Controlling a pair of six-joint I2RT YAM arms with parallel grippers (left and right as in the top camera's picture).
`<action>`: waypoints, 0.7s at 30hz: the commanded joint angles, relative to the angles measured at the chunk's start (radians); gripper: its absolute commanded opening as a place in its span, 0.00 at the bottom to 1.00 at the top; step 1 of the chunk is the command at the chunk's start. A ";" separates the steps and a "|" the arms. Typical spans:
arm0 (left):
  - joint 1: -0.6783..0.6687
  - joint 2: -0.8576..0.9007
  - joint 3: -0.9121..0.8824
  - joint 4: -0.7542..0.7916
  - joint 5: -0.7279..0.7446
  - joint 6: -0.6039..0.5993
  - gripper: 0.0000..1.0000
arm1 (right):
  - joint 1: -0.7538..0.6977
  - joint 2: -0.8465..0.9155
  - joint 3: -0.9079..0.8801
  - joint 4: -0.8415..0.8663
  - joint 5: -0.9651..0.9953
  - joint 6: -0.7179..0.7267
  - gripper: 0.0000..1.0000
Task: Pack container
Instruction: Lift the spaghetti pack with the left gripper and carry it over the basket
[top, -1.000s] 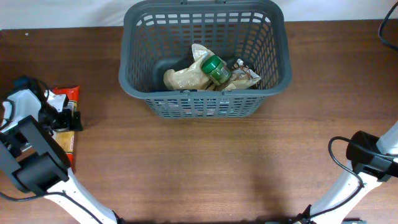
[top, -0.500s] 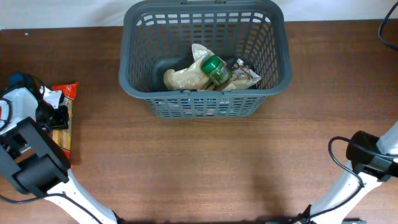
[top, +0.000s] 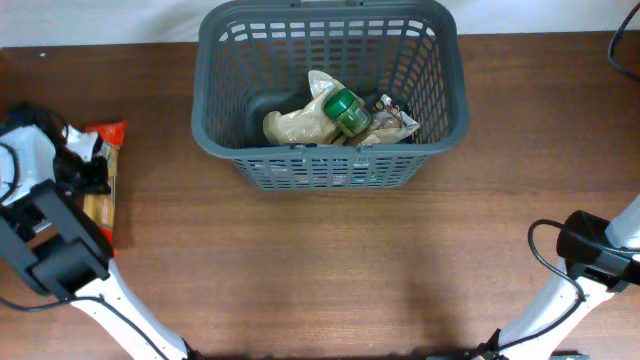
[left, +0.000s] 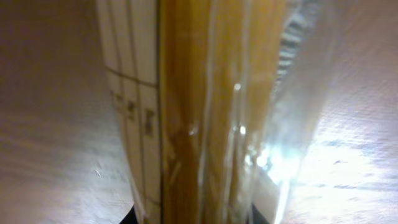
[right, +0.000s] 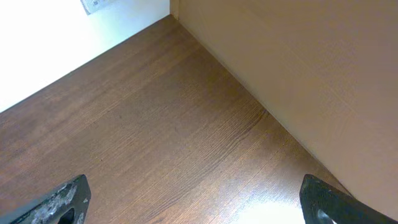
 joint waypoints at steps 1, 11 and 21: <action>-0.037 -0.010 0.226 -0.054 0.054 0.000 0.02 | -0.003 0.002 -0.006 0.000 -0.006 0.015 0.99; -0.153 -0.013 0.735 -0.142 0.117 -0.105 0.02 | -0.003 0.002 -0.006 0.000 -0.006 0.015 0.99; -0.375 -0.016 1.093 -0.132 0.139 -0.102 0.02 | -0.003 0.002 -0.006 0.000 -0.006 0.015 0.99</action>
